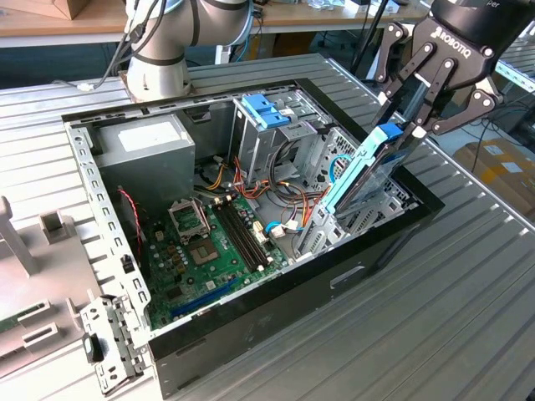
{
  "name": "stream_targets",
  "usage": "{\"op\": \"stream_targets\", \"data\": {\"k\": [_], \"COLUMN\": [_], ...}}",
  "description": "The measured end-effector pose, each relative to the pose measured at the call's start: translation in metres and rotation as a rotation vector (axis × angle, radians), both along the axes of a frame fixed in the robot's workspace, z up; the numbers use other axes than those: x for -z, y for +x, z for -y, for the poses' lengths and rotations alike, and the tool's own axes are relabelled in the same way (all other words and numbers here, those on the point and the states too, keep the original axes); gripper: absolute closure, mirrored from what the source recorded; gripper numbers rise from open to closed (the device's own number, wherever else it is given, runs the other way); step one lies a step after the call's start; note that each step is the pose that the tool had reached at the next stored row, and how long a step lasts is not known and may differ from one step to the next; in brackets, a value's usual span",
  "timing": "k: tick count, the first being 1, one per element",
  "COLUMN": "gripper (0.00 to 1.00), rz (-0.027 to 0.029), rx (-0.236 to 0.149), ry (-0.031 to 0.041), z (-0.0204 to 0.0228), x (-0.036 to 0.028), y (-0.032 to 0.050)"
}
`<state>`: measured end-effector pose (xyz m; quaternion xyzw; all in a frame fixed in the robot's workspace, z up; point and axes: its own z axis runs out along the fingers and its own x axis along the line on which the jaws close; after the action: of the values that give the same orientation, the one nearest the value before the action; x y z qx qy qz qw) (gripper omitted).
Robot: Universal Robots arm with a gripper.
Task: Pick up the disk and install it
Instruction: 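Insert the disk into the insertion slot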
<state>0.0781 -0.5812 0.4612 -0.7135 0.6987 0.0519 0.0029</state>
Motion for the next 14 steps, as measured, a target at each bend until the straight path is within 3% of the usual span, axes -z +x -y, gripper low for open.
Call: {"op": "stream_targets", "data": {"k": [7, 10, 14], "gripper": [0.56, 0.56, 0.58], "rz": [0.0, 0.0, -0.0001], "rx": [0.0, 0.0, 0.0], "ry": [0.0003, 0.0002, 0.0024], "z": [0.0006, 0.0015, 0.0016], "x": [0.0091, 0.0189, 0.0268], "y": [-0.0001, -0.0001, -0.0003]}}
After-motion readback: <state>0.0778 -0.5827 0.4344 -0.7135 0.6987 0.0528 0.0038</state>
